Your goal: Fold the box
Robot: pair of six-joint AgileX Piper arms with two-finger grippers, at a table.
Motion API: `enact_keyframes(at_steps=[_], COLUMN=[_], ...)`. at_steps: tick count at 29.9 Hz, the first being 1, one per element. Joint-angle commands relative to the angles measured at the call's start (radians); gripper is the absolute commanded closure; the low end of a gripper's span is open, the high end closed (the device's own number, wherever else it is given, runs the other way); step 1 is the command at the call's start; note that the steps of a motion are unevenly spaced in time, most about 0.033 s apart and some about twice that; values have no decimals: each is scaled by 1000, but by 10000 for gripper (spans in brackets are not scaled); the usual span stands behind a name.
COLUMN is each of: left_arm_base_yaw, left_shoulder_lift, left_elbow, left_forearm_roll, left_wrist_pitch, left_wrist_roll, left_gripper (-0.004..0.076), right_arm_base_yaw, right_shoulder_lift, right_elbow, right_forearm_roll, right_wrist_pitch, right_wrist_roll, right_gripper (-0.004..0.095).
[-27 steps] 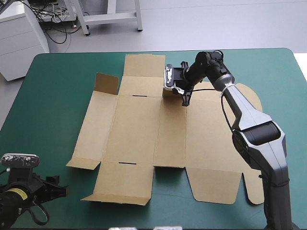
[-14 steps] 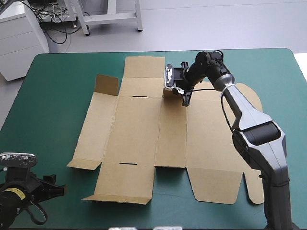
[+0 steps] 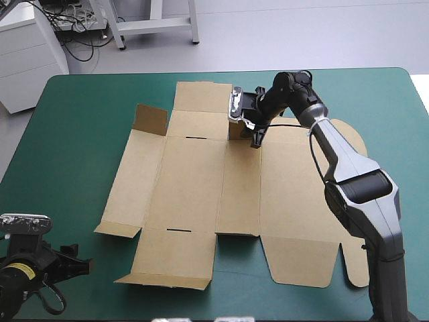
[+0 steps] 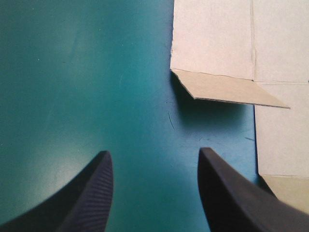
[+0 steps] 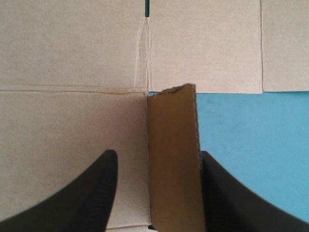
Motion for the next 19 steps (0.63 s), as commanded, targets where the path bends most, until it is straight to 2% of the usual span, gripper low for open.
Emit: enact_keyframes(at_steps=[1,3,8,13,19], left_arm_base_yaw=[0,0,0,0,0], left_shoulder_lift=[12,12,12,27,93], left_elbow=[-34,-34,-34,-40,-88], left_forearm_roll=[5,5,-8,-28,-62], left_wrist_pitch=[-44,-44,-44,-26,-2], left_wrist_roll=[-4,-4,-4,-4,-4], left_gripper=[344,344,344,344,344], right_arm_base_yaw=[-4,-4,-6,-6,-11], right_shoulder_lift=[-73,-85,-123,-190,-291], right_elbow=[-34,-34,-34,-34,-34], right_forearm_roll=[22,4,-43,-155,-302], right_wrist_pitch=[-33,-35,-33,-27,84], right_wrist_roll=[67,108,202,371,575], right_gripper=[288,250,247,244,245])
